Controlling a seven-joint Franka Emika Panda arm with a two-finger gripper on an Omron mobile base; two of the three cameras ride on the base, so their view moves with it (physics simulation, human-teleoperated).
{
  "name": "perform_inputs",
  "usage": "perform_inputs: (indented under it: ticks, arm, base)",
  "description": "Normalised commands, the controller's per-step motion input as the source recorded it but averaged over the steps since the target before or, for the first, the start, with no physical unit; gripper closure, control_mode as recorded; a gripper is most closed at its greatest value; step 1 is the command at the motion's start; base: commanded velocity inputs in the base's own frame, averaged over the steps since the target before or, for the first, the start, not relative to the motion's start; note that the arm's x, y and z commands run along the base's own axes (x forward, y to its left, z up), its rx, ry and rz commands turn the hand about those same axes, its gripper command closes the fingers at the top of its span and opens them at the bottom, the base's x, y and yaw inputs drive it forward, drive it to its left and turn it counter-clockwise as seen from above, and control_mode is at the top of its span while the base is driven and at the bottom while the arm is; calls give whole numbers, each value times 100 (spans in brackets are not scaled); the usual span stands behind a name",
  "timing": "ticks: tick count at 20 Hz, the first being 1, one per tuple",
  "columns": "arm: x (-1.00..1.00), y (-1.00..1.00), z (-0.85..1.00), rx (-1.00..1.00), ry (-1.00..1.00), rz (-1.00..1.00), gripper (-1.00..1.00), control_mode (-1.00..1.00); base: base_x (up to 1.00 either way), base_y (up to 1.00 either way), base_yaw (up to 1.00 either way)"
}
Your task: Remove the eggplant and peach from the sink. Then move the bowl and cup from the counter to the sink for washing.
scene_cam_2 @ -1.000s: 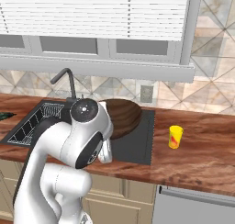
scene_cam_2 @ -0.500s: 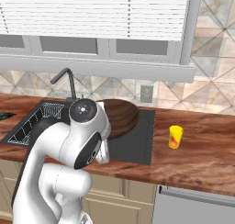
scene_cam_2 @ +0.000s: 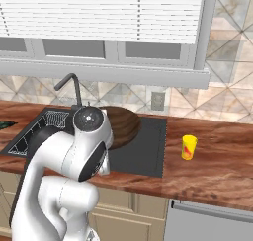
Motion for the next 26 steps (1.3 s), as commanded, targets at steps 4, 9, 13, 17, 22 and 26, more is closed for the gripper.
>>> perform_inputs:
  ticks: [4,9,13,17,22,26]
  arm:
    - [4,24,-2,4,1,5,100,-100]
    - [10,21,-1,1,2,5,100,-100]
    - [12,22,-1,1,1,2,100,-100]
    - [13,17,0,3,2,4,100,-100]
    - [13,16,-2,4,2,4,100,-100]
    - [14,13,-5,6,2,3,100,-100]
  base:
    - [0,0,0]
    - [0,0,0]
    - [0,0,0]
    - [0,0,0]
    - [0,0,0]
    - [0,0,0]
